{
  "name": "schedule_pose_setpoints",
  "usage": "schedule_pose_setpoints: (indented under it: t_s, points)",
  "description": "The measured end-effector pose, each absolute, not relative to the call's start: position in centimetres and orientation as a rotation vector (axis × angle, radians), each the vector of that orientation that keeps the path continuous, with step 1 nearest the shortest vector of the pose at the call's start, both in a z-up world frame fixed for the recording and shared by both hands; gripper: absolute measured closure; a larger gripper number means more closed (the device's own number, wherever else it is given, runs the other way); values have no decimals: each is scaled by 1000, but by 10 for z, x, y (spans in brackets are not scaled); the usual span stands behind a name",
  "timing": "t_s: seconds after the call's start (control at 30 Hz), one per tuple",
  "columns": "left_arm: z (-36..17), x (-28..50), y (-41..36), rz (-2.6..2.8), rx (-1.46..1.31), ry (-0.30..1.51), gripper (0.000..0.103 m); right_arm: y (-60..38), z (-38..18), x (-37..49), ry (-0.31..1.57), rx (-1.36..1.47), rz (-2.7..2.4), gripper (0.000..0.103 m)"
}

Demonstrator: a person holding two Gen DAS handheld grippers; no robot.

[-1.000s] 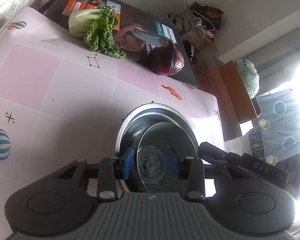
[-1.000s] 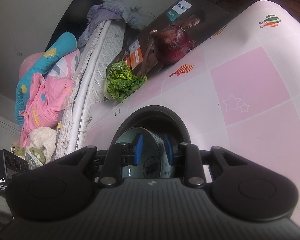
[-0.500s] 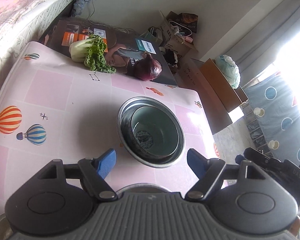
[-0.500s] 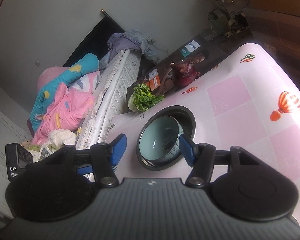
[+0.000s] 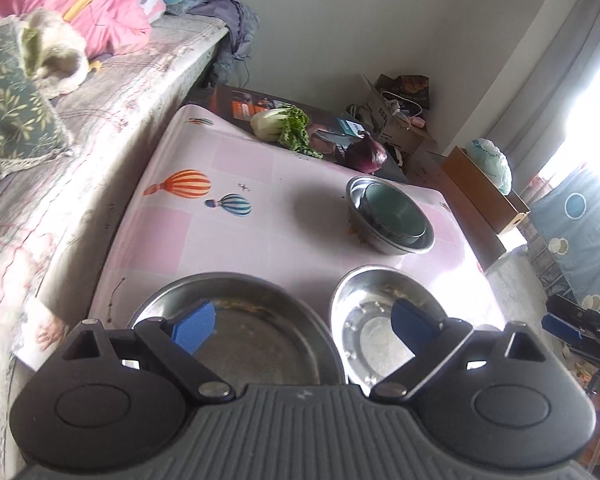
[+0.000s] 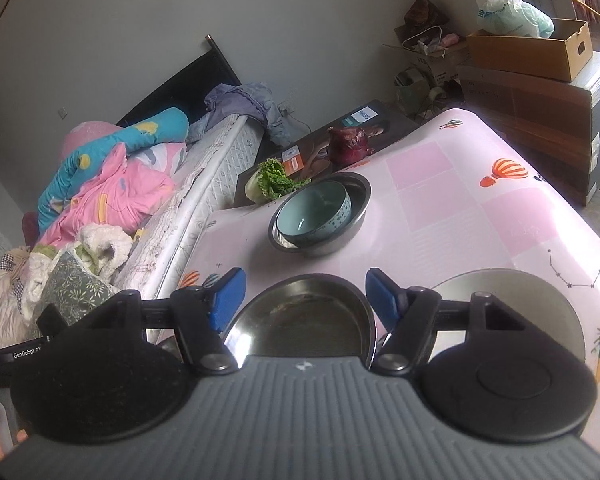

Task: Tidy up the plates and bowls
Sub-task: 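Move the left gripper to a large stainless bowl while the right gripper approaches a stainless dish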

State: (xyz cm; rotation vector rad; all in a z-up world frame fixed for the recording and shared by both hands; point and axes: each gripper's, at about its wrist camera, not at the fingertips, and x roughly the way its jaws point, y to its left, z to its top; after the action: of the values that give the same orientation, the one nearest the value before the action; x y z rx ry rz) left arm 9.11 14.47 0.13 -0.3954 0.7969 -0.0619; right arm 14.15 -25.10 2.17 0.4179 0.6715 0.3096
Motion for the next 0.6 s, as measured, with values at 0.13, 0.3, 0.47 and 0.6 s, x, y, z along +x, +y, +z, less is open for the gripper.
schedule_pose_setpoints:
  t_s: [0.13,0.3,0.47,0.6]
  points:
    - [-22,52,152,28,-370,799,7,-221,-2,110,723,420,346,37]
    - [-48,31,153,91,-289,819,7,-185,-34,89,810,467,407,37]
    - [-67,28,154,145,-235,815,7,-145,-55,80,883,472,458,39]
    - [-78,33,159,147,-226,821,8,-120,-68,83,904,485,477,45]
